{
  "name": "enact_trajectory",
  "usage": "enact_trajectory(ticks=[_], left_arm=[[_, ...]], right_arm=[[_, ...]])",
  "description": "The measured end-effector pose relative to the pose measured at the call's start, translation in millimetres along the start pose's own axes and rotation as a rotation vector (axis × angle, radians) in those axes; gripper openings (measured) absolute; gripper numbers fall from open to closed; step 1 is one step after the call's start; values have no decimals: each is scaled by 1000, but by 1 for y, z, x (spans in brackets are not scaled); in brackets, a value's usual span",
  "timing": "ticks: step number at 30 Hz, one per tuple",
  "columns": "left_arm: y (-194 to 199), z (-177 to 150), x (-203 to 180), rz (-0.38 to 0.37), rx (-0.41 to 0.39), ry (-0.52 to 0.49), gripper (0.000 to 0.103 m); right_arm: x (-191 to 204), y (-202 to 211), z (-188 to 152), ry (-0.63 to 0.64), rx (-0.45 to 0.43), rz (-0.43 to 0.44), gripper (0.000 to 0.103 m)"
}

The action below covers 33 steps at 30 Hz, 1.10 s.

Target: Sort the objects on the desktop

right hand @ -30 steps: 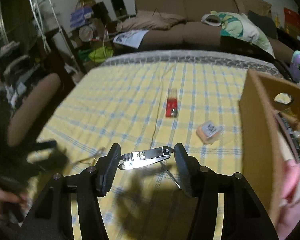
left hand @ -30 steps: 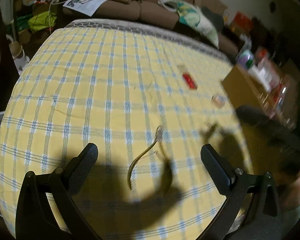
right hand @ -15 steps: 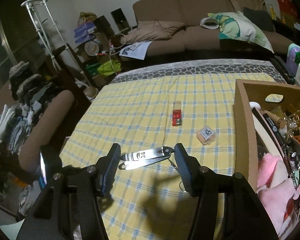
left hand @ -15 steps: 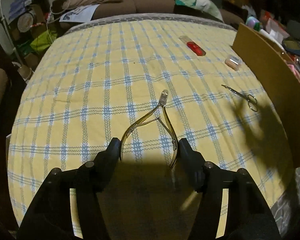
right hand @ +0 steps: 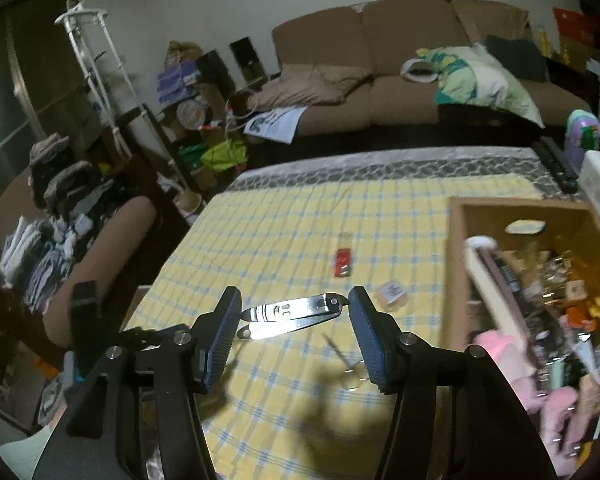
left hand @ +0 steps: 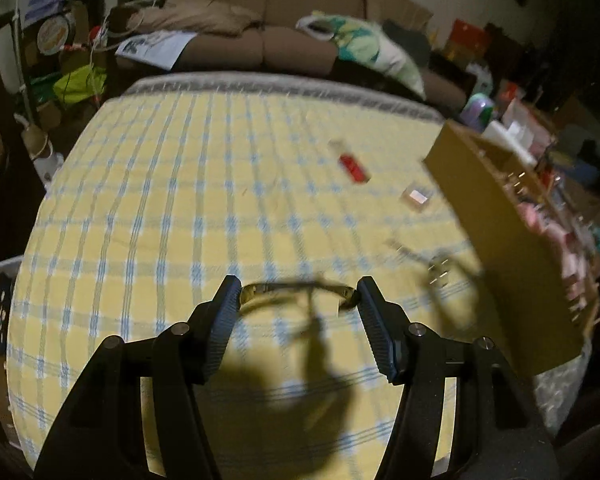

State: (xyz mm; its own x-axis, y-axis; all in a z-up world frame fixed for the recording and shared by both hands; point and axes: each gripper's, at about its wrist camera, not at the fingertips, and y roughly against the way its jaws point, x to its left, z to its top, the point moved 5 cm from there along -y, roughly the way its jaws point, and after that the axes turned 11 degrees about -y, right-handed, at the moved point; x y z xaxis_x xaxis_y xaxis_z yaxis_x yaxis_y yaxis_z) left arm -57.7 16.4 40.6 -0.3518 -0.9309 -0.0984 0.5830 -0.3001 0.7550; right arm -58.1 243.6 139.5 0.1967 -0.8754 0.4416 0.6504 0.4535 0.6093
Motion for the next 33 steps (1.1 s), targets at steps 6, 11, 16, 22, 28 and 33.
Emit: enact_trajectory(ticks=[6, 11, 16, 22, 28, 33], left_arm=[[18, 39, -22, -29, -43, -38, 57], [36, 84, -53, -57, -99, -90, 57], [43, 126, -97, -112, -141, -139, 57], [25, 172, -173, -180, -145, -232, 57], [-16, 193, -233, -199, -95, -298, 57], [-55, 194, -263, -170, -29, -363, 57]], right_arm=[[-36, 29, 15, -60, -48, -34, 57], [-69, 55, 26, -99, -85, -63, 57], [-114, 86, 38, -155, -124, -103, 57], [-167, 96, 29, -213, -86, -194, 57], [-199, 83, 9, -187, -3, -282, 57], [-213, 69, -2, -153, 47, -349, 57]])
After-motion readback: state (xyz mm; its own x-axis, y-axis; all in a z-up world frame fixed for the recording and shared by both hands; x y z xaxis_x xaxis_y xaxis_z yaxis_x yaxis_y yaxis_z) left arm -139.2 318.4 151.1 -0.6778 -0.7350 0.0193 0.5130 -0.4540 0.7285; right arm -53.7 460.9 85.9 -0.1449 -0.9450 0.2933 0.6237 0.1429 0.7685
